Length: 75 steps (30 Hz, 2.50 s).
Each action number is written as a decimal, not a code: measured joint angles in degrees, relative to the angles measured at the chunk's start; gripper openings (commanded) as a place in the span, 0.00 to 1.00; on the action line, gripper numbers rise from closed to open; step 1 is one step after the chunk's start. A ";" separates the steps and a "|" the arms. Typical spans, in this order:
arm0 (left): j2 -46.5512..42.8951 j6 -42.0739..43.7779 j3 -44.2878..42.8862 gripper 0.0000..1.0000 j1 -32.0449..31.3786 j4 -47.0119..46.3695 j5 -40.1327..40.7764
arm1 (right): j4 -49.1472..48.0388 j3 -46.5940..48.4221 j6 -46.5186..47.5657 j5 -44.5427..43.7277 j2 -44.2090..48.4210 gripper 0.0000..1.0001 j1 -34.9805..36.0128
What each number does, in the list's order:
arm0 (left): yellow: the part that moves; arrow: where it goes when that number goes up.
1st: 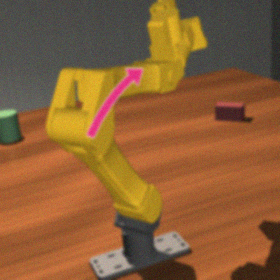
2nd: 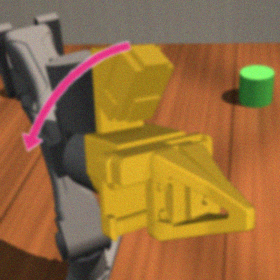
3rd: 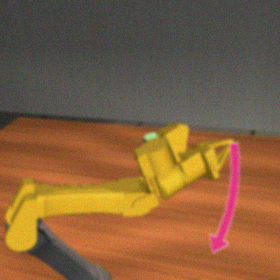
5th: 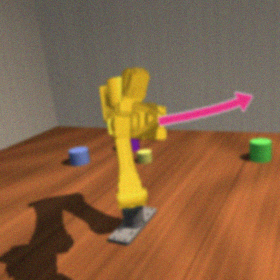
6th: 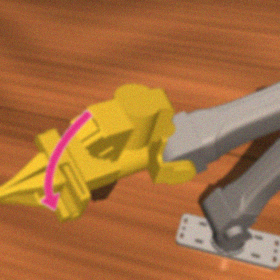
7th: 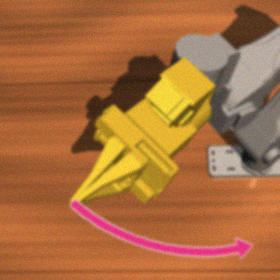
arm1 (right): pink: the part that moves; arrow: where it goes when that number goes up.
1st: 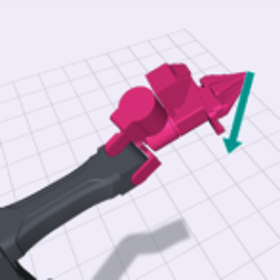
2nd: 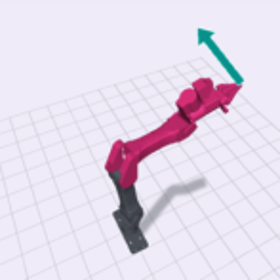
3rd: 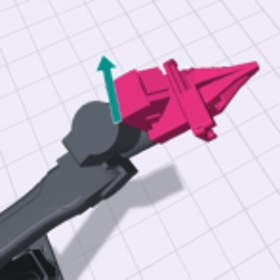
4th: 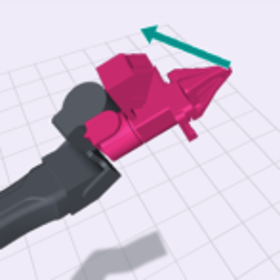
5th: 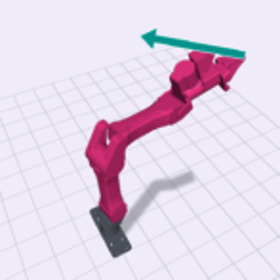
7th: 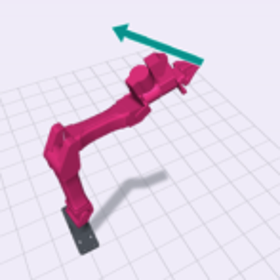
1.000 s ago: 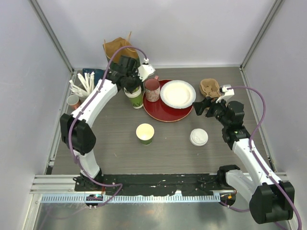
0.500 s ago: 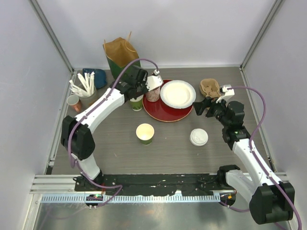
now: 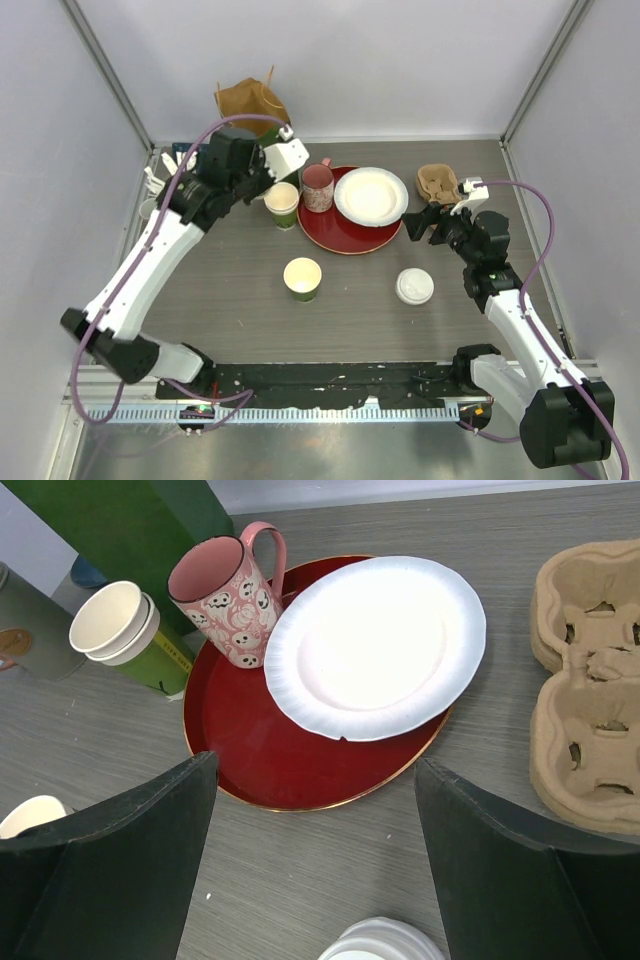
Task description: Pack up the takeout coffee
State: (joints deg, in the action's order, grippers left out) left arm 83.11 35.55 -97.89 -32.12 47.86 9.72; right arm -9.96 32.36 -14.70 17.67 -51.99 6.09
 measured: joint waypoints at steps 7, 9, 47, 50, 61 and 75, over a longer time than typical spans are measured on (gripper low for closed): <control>-13.55 -3.08 19.58 0.00 1.11 6.51 -2.45 | 0.00 0.00 -0.04 0.22 0.00 0.84 0.00; -13.79 -4.26 26.05 0.00 1.51 5.53 -2.45 | 0.00 0.00 -0.07 0.26 0.00 0.84 0.00; -21.38 -12.35 47.19 0.59 1.62 -2.54 -12.09 | 56.04 26.75 -4.63 -36.09 -15.34 0.52 28.46; -21.40 -13.05 45.11 0.61 1.62 0.37 -13.57 | 55.98 25.99 -5.75 -36.59 -17.09 0.48 30.27; -21.68 -15.82 33.18 0.64 1.62 5.20 -14.10 | 53.83 21.03 -11.52 -44.61 -22.95 0.44 38.95; -21.24 -15.89 33.18 0.65 1.62 6.91 -15.32 | 51.45 17.55 -14.16 -47.23 -28.28 0.33 39.93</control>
State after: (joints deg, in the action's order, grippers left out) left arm 61.87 19.66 -64.71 -30.50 54.76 -5.61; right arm 41.50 49.91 -28.86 -29.56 -80.27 46.02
